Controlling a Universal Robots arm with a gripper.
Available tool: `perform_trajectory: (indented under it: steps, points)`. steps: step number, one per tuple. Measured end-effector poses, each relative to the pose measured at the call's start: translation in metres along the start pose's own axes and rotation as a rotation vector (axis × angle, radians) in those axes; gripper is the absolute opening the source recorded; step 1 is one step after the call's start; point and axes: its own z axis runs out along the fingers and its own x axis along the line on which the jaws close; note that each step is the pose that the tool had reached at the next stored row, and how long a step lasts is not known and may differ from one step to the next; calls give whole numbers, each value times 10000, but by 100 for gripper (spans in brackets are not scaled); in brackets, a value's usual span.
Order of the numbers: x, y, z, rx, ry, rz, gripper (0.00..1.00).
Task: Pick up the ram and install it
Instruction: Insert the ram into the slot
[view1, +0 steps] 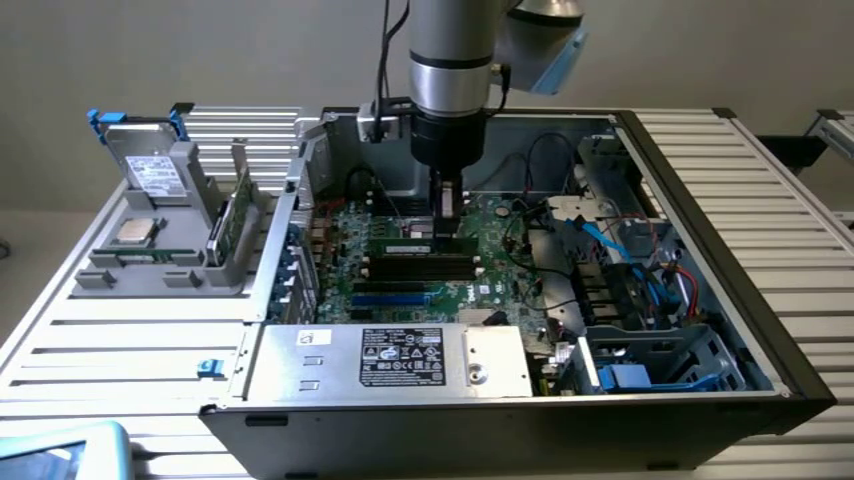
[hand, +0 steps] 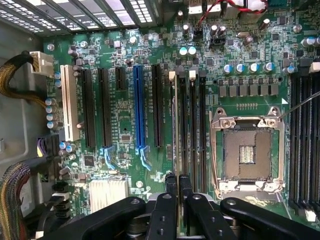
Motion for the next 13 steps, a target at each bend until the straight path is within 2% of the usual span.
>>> perform_trajectory:
  steps: [4, 6, 13]
  points:
    - [-28, 2, 40, 8, 181, -2, 14]
    - [-53, 3, 61, 14, 242, -3, 14]
    - [-66, 6, 158, 60, 254, -2, 14]
